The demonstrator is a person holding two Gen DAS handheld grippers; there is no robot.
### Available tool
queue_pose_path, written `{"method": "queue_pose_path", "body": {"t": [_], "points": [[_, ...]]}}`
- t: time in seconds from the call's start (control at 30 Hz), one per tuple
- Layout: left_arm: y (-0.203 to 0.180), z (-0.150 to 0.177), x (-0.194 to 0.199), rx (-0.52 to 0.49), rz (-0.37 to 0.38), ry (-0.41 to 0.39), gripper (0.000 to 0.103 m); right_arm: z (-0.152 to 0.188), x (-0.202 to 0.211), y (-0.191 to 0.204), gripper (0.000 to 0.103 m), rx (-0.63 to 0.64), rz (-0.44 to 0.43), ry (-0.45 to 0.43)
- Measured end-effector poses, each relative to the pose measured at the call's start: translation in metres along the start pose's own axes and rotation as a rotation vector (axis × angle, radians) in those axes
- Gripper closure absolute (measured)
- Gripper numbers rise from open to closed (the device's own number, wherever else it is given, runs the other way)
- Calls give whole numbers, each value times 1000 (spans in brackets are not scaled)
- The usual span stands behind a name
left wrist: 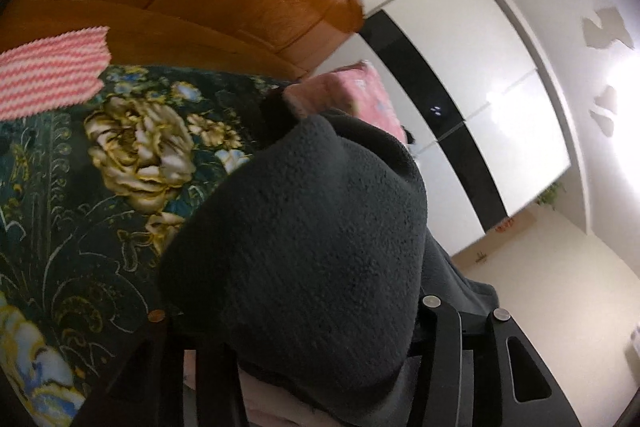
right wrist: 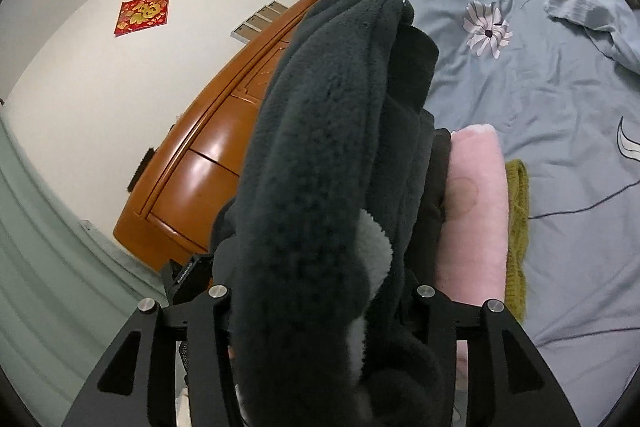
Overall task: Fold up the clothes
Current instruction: 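Lift the folded jacket with both grippers and carry it toward the clothes stack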
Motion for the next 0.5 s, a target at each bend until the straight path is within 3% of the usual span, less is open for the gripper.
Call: {"method": "queue_pose_path", "body": {"t": [0.17, 0.23, 0.33, 0.5], "points": [[-14, 2, 0, -20, -18, 15, 47, -4, 4, 1, 43, 8, 1, 27], [-26, 4, 7, -29, -27, 28, 39, -4, 11, -5, 38, 11, 4, 36], [-27, 2, 11, 20, -49, 29, 24, -9, 27, -14, 37, 19, 10, 24], [-16, -7, 30, 133, -89, -43, 19, -19, 45, -18, 37, 92, 64, 4]]}}
Point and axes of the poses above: each gripper's, at about its wrist camera, not at the fingertips, and x roughly against the way its jaws point, y to its left, z to its underside, the point moved 7 cm from there along -x, roughly the way its jaws point, and after that the axes turned 14 degrees about z, right-handed, at the moved point
